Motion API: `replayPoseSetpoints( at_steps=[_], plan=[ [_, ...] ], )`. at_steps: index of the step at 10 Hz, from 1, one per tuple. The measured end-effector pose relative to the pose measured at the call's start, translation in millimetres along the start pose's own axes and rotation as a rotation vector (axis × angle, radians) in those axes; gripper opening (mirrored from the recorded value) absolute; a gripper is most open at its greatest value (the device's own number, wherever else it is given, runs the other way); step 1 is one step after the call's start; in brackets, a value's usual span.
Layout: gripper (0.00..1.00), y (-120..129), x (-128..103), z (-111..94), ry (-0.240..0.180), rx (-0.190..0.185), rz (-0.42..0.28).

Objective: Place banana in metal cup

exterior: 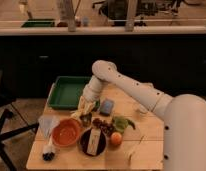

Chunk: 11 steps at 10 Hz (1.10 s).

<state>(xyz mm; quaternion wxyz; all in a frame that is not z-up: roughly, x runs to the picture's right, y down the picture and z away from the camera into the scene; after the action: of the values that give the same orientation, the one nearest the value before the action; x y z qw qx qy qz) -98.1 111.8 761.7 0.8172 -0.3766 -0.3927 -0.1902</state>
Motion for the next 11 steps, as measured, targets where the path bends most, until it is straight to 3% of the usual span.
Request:
replayPoseSetpoints(
  at_steps=[3, 5, 9, 11],
  plan=[
    [0.00, 6, -13, 4, -0.087, 0.016, -0.042],
    [0.00, 5, -22, 7, -0.177, 0.035, -0.080],
    [0.00, 4, -30, 8, -0.267, 0.062, -0.105],
    [0.00, 5, -34, 6, -0.338, 0.086, -0.105]
  ],
)
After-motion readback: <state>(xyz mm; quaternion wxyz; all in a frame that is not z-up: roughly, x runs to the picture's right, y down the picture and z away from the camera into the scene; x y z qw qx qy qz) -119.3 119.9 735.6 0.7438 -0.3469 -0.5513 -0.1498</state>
